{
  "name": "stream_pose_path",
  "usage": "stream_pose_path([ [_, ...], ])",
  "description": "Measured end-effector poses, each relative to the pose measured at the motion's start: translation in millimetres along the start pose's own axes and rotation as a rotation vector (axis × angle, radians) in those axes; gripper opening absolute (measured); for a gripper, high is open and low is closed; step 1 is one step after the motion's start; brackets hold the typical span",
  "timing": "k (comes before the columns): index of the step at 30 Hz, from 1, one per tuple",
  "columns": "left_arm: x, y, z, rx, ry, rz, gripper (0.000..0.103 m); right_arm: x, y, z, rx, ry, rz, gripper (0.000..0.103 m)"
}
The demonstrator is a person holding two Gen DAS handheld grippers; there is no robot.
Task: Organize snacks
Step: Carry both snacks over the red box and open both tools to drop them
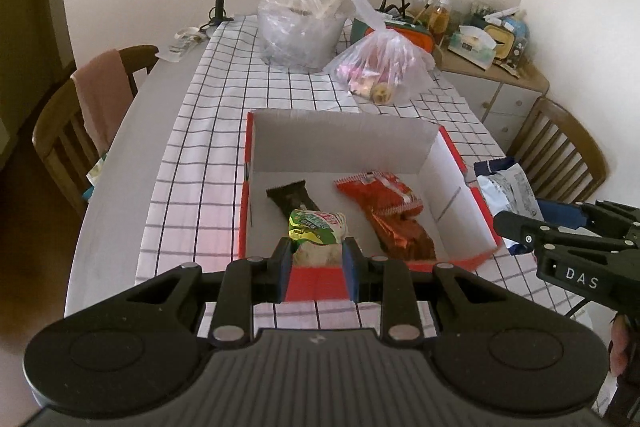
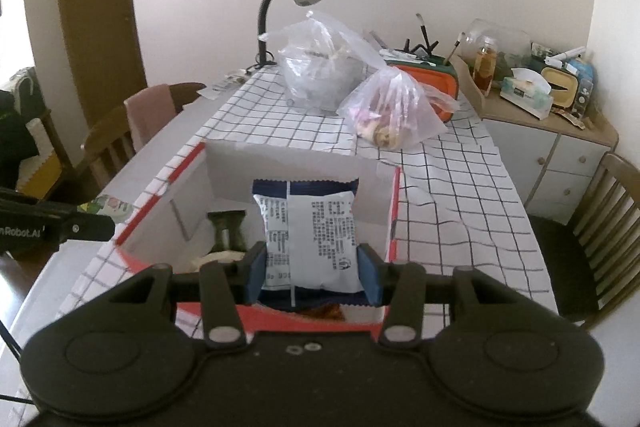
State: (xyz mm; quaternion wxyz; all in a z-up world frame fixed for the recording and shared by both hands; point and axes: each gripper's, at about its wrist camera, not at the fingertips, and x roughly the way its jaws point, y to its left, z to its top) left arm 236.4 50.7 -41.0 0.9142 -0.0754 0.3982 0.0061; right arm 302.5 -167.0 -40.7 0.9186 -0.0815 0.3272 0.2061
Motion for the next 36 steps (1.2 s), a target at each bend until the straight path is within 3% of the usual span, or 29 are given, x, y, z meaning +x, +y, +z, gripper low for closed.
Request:
stream_pose_path([
  [10, 60, 4, 30, -0.014, 0.054, 0.038, 0.026, 67, -3, 8, -0.021, 0.110, -0.022, 0.047],
  [19, 112, 14, 41, -0.065, 0.164, 0.064, 0.026, 115, 0, 3, -0.037, 0.205, -0.025, 0.047],
  [36, 159, -2, 32, -0.013, 0.310, 0.082, 0.026, 135, 8, -8, -0.056, 0.264, -0.017, 0.051],
])
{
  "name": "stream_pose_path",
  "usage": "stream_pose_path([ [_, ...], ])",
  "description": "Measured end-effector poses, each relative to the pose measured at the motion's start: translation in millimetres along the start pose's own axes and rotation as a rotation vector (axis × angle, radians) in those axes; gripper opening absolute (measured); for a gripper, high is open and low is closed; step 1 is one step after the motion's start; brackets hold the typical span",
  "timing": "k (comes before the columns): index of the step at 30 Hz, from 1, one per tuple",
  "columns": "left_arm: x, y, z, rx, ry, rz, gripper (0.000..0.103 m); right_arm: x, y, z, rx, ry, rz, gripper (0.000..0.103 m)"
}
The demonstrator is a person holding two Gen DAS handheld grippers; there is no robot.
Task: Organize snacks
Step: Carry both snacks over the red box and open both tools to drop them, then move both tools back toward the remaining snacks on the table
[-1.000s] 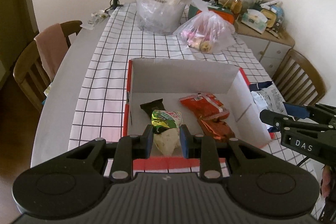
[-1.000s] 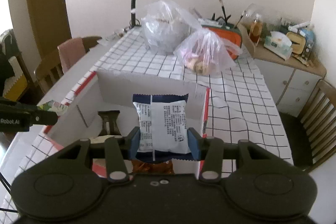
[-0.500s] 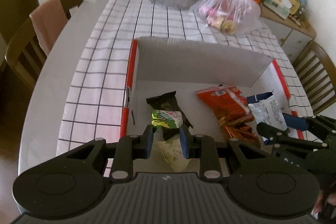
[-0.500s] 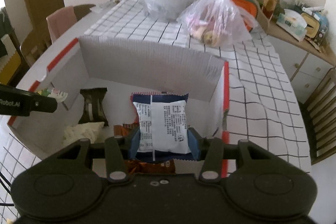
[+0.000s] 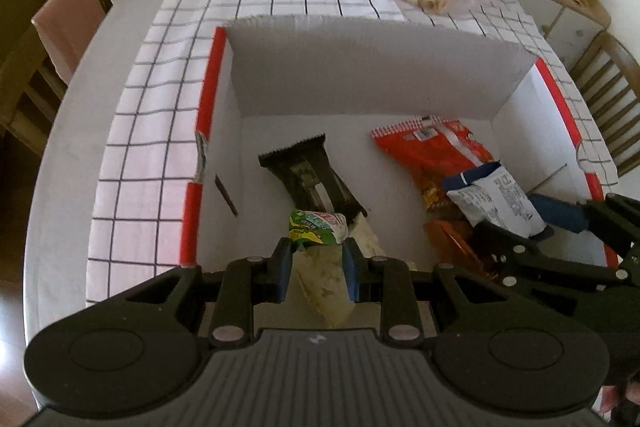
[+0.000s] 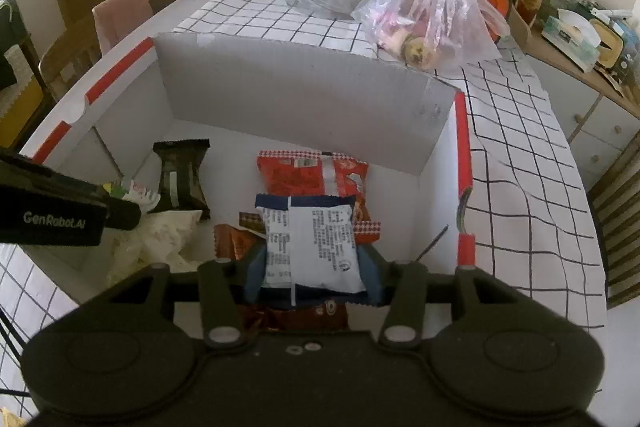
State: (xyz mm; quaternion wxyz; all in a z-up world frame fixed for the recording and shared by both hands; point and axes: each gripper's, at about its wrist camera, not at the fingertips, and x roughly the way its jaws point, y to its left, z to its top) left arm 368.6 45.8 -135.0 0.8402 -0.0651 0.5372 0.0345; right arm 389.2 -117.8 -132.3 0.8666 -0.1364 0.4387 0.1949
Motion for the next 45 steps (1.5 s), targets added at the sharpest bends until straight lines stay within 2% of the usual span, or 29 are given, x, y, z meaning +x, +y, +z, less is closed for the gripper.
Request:
stream_pose_path([
  [3, 0, 0, -2, -0.002, 0.002, 0.000, 0.027, -2, -1, -2, 0.006, -0.005, 0.002, 0.055],
  [5, -1, 0, -2, -0.009, 0.006, -0.005, 0.028, -6, -2, -3, 0.016, -0.012, 0.006, 0.063],
  [9, -9, 2, -4, -0.017, -0.008, -0.009, 0.032, -16, -4, -4, 0.031, -0.033, 0.010, 0.064],
  [15, -27, 8, -9, -0.033, -0.028, -0.016, 0.033, -43, -4, -4, 0.050, -0.080, 0.038, 0.073],
  [17, -36, 10, -12, -0.036, -0.047, -0.017, 0.051, -53, -3, -6, 0.052, -0.100, 0.050, 0.077],
  [19, -50, 13, -18, -0.037, -0.089, -0.023, 0.057, -64, -1, -7, 0.056, -0.119, 0.059, 0.079],
  [27, -90, 16, -39, -0.030, -0.170, -0.032, 0.061, -110, 6, -18, 0.061, -0.196, 0.097, 0.090],
  [29, -103, 16, -46, -0.026, -0.197, -0.044, 0.062, -122, 7, -21, 0.064, -0.219, 0.109, 0.095],
  [31, -114, 14, -52, -0.014, -0.224, -0.055, 0.066, -134, 9, -26, 0.064, -0.238, 0.117, 0.097],
  [38, -149, 11, -79, 0.009, -0.278, -0.080, 0.068, -169, 15, -44, 0.069, -0.289, 0.148, 0.102],
  [41, -158, 10, -90, 0.012, -0.291, -0.069, 0.075, -180, 18, -51, 0.068, -0.309, 0.161, 0.103],
  [45, -166, 13, -103, 0.009, -0.301, -0.077, 0.075, -192, 20, -64, 0.073, -0.315, 0.168, 0.103],
])
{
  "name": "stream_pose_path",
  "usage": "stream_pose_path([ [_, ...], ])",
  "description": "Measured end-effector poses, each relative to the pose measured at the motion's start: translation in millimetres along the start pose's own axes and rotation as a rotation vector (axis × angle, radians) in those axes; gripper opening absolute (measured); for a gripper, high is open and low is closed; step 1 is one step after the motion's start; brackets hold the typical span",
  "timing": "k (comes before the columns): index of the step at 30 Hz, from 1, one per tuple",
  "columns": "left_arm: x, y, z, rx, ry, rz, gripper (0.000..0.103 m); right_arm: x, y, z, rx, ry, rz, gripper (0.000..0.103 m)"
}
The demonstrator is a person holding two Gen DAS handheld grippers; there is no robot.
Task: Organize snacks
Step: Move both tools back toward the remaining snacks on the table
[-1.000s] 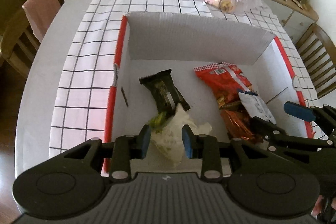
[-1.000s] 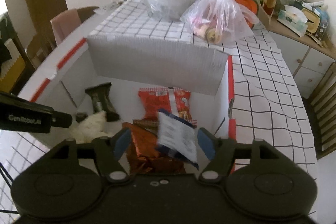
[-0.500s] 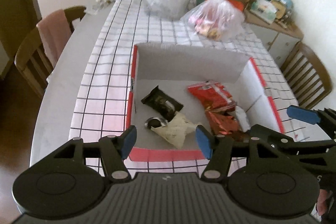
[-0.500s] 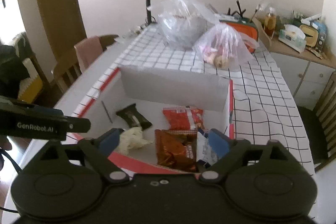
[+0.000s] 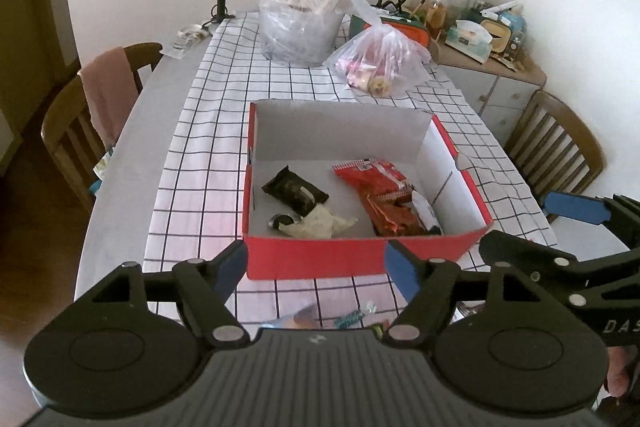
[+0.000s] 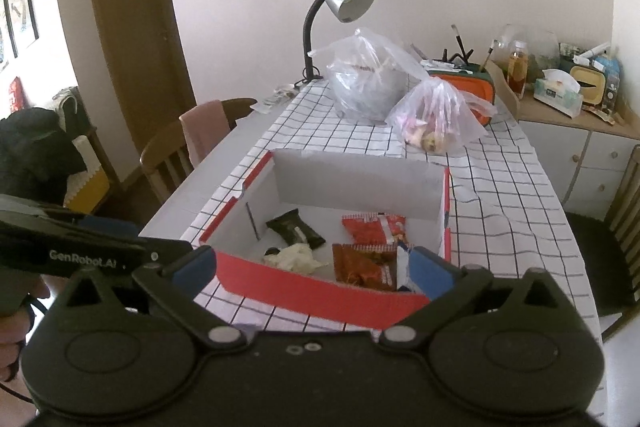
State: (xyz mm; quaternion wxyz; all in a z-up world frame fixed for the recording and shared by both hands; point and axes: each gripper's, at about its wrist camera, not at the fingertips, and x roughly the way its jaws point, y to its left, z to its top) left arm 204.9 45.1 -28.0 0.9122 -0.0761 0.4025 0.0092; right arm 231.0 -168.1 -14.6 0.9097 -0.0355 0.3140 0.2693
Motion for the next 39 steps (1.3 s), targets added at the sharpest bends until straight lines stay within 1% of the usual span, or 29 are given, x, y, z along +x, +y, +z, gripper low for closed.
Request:
stream_pose_path([
  [6, -19, 1, -22, -0.013, -0.021, -0.034, 0.077, -21, -4, -20, 0.021, -0.009, 0.028, 0.103],
  [11, -21, 2, -40, -0.044, -0.003, -0.039, 0.077, -33, -16, -44, 0.040, 0.009, 0.000, 0.103],
  [15, -18, 2, -52, -0.055, 0.015, -0.037, 0.077, -35, -29, -64, 0.050, 0.032, -0.048, 0.103],
  [19, -6, 2, -61, -0.065, 0.051, -0.010, 0.077, -30, -40, -83, 0.073, 0.063, -0.082, 0.103],
  [22, 5, 2, -66, -0.076, 0.077, -0.012, 0.077, -21, -46, -97, 0.079, 0.095, -0.099, 0.103],
  [27, 25, 2, -70, -0.098, 0.116, 0.005, 0.077, 0, -54, -116, 0.083, 0.158, -0.109, 0.103],
  [32, 55, 3, -72, -0.112, 0.185, 0.065, 0.077, 18, -57, -129, 0.076, 0.222, -0.109, 0.103],
  [36, 79, 9, -68, -0.161, 0.232, 0.085, 0.077, 32, -59, -138, 0.069, 0.270, -0.113, 0.102],
  [39, 97, 13, -64, -0.183, 0.257, 0.118, 0.077, 41, -63, -143, 0.063, 0.298, -0.111, 0.102],
])
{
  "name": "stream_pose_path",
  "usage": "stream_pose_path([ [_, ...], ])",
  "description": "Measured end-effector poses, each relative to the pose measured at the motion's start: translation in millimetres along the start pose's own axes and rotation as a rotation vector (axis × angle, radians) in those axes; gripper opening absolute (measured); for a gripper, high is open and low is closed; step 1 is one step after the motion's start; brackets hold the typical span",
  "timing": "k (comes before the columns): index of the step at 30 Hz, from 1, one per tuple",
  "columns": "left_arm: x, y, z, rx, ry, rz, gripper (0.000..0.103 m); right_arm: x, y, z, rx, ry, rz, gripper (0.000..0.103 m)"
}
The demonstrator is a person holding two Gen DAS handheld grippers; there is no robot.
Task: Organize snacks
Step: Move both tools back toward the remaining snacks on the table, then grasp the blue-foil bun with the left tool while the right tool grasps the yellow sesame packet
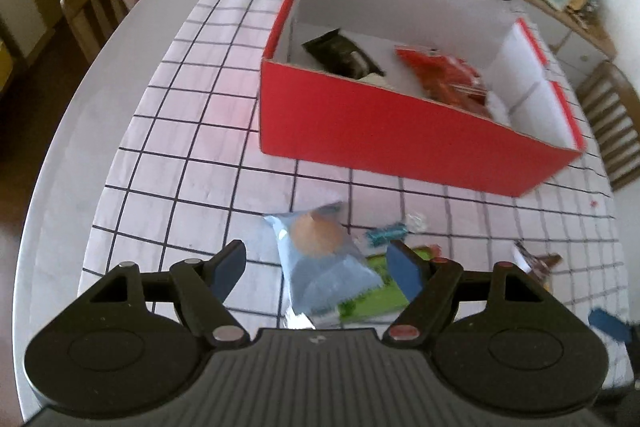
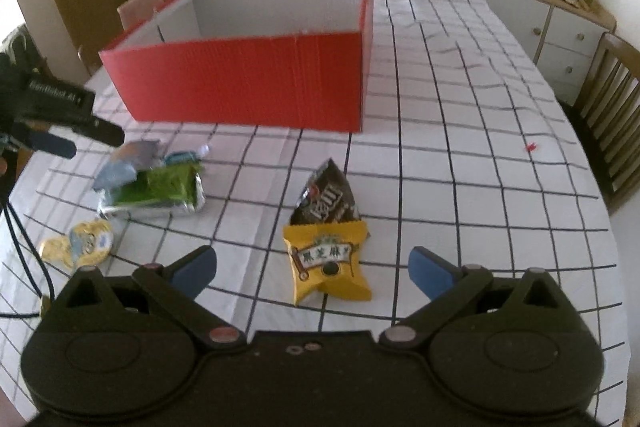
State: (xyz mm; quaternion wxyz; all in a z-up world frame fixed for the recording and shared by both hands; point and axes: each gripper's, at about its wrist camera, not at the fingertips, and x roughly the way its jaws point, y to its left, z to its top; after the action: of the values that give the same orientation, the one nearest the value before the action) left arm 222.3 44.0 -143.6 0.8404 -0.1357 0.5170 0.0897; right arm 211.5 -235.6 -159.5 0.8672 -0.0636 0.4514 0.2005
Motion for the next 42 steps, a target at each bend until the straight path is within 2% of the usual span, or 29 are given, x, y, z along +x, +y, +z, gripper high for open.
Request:
stream_pose_path([
  [9, 38, -2, 10, -0.043, 0.085, 0.049, 0.077, 23, -5, 1, -0.028, 0.057, 0.001, 0.096],
  [18, 57, 3, 16, -0.098, 0.120, 0.054, 0.077, 33, -2, 7, -0.059, 0.070, 0.003, 0.079],
  [21, 61, 2, 16, -0.105, 0.133, 0.050, 0.076, 36, -3, 7, -0.058, 0.078, -0.006, 0.070],
  [23, 64, 2, 16, -0.104, 0.138, 0.049, 0.069, 37, -5, 6, -0.057, 0.082, -0.015, 0.064],
  [25, 64, 2, 17, -0.102, 0.134, 0.050, 0.067, 36, -4, 5, -0.063, 0.077, -0.027, 0.059],
  [28, 64, 2, 17, -0.102, 0.133, 0.049, 0.056, 36, -2, 5, -0.071, 0.074, -0.036, 0.048],
  [31, 64, 1, 17, -0.093, 0.138, 0.048, 0.049, 34, 0, 5, -0.074, 0.073, -0.045, 0.043],
  [35, 62, 4, 16, -0.085, 0.139, 0.041, 0.048, 31, 3, 3, -0.089, 0.066, -0.061, 0.036],
  [42, 57, 14, 13, -0.097, 0.131, 0.038, 0.047, 21, 3, 3, -0.048, 0.053, -0.057, 0.033],
])
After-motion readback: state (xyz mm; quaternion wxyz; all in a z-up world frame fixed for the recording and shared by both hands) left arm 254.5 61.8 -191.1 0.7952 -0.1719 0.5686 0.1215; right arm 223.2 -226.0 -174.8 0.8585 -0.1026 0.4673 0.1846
